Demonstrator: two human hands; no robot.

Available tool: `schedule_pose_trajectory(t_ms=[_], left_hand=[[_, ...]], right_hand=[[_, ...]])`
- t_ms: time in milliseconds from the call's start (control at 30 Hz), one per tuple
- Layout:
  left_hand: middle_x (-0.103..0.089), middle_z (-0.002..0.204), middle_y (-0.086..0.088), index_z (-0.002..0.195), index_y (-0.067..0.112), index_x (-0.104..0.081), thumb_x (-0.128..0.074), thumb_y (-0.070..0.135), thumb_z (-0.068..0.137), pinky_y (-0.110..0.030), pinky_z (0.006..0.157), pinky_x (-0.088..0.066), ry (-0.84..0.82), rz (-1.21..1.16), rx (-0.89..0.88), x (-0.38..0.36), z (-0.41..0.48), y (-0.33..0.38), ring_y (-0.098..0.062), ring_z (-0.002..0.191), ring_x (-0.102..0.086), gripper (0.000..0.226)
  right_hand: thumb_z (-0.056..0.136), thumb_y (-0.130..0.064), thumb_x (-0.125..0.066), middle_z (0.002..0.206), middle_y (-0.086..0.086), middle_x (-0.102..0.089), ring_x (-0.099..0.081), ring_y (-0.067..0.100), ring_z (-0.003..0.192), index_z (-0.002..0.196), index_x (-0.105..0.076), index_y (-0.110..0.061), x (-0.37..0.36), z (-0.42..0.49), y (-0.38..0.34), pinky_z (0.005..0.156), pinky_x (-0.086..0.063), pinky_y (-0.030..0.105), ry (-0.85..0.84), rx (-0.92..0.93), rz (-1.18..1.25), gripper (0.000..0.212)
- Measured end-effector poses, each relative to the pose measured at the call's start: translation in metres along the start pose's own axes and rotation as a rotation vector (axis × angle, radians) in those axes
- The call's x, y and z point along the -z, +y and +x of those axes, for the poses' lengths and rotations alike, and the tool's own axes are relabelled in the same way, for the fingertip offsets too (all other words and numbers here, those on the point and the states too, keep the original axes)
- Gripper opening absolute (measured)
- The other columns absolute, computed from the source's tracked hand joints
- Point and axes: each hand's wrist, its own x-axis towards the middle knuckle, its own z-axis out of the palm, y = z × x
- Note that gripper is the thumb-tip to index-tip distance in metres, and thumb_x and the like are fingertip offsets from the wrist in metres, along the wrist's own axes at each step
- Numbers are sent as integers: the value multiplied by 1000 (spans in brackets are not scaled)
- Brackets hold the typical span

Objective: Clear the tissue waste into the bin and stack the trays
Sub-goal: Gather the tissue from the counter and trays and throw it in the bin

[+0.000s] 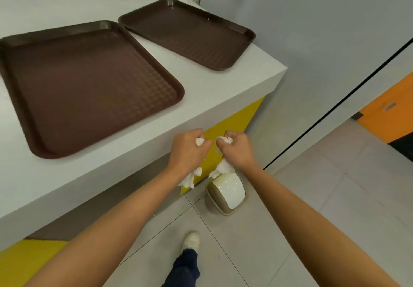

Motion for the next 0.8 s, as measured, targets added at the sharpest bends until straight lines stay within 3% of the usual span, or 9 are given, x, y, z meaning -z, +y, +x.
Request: schedule_pose_trajectory(t_ms=[133,233,300,367,467,567,700,800], left_hand=[[-49,50,-9,56,17,-40,-54,32,80,-29,52,-33,-98,26,10,-36,24,-5,-22,53,-43,32],[-47,52,3,66,14,-49,-57,29,89,-24,49,-30,-196,56,-26,-59,37,-13,-13,50,-40,29],[-47,55,7,69,19,-52,-56,31,92,-22,50,-30,-256,62,-75,-69,39,-19,-7,53,-42,26],[-52,63,9,77,22,-60,-53,30,94,-19,53,-28,-298,48,-102,-81,42,-27,-5,62,-47,20],[-57,77,-5,98,21,-70,-49,31,96,-21,57,-26,-339,63,-79,-99,45,-40,-15,76,-46,23],[-44,69,-4,94,19,-71,-49,32,95,-26,58,-22,-325,66,15,-116,46,-47,-18,74,-44,26],[-48,65,5,84,13,-72,-52,26,95,-20,59,-25,-267,34,103,-145,46,-52,-16,81,-41,26],[-51,76,-9,80,11,-71,-56,28,92,-20,60,-24,-208,38,226,-173,46,-59,-17,84,-42,25]], right_hand=[[65,-33,-54,57,13,-60,-50,20,56,55,-38,-21,7,29,27,53,-44,33,-61,-43,-63,23],[80,-19,-62,53,-3,-56,-54,13,52,69,-42,-21,14,46,46,49,-41,20,-83,-58,-108,23],[85,-15,-61,59,-4,-58,-57,6,49,81,-46,-18,17,52,58,48,-41,15,-107,-61,-100,16],[88,-18,-61,69,-1,-58,-64,16,58,87,-51,-20,18,61,73,56,-49,25,-144,-76,-68,10],[90,-29,-59,77,5,-63,-65,27,71,85,-59,-22,20,72,94,66,-52,35,-208,-86,-95,9],[91,-30,-58,74,7,-62,-57,21,70,85,-66,-10,24,83,116,66,-42,31,-284,-89,-182,23],[92,-39,-54,67,13,-55,-47,18,64,76,-63,-4,36,96,144,60,-36,31,-317,-103,-237,40],[95,-42,-47,59,3,-48,-44,14,57,64,-58,-8,49,109,166,58,-32,29,-346,-115,-295,47]])
